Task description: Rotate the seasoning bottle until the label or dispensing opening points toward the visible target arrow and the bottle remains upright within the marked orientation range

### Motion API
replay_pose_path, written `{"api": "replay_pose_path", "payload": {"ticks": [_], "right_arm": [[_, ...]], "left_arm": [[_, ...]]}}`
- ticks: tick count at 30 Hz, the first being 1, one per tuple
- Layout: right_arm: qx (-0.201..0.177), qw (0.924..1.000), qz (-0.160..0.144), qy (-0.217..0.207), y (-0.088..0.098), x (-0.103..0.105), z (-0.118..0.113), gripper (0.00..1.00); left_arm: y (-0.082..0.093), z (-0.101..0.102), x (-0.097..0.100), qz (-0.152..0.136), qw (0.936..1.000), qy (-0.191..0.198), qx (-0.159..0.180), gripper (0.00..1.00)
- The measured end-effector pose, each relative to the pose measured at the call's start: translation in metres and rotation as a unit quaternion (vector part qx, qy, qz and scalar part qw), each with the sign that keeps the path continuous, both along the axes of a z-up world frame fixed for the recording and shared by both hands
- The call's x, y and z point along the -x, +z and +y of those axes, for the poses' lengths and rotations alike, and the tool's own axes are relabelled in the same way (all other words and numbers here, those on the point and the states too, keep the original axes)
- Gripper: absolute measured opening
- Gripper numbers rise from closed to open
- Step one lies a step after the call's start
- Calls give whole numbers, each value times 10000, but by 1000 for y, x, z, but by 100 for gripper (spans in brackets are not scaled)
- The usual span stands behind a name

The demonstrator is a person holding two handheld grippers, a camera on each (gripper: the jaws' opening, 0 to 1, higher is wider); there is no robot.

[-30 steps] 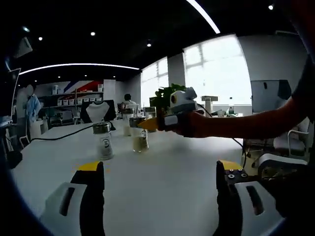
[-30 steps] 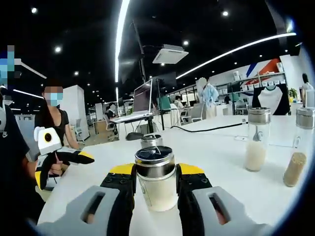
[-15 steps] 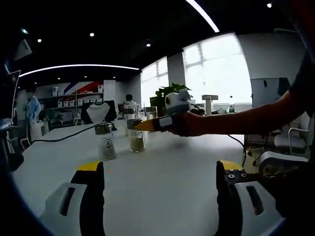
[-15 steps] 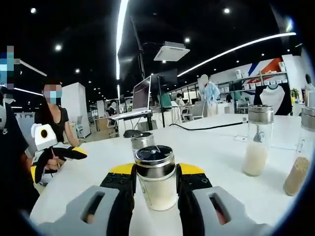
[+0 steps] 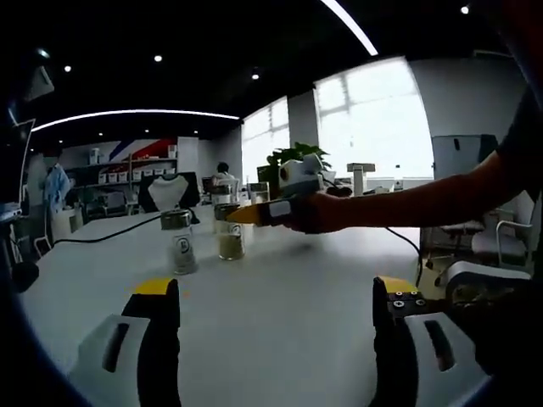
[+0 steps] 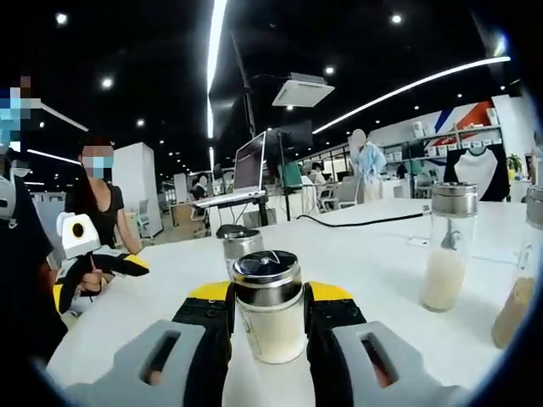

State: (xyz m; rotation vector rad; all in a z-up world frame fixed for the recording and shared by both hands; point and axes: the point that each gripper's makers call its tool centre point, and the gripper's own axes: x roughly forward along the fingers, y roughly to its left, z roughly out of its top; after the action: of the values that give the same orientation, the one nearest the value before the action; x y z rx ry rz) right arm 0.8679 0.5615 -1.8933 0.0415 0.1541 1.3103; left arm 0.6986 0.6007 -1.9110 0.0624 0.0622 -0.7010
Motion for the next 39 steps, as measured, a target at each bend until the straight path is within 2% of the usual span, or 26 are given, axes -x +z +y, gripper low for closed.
{"api": "replay_pose_path", "payload": {"ticks": [3, 21, 39], "right_arm": [[-46, 10000, 4, 21, 0, -4, -1, 30], [-72, 9998, 42, 179, 0, -9, 4, 30], [-58, 9995, -21, -296, 1, -11, 8, 31]], "left_arm": [[1, -1, 0, 12, 10000, -10, 77, 100], [0, -1, 0, -2, 10000, 5, -34, 100], [-1, 2, -2, 17, 10000, 44, -40, 100]]}}
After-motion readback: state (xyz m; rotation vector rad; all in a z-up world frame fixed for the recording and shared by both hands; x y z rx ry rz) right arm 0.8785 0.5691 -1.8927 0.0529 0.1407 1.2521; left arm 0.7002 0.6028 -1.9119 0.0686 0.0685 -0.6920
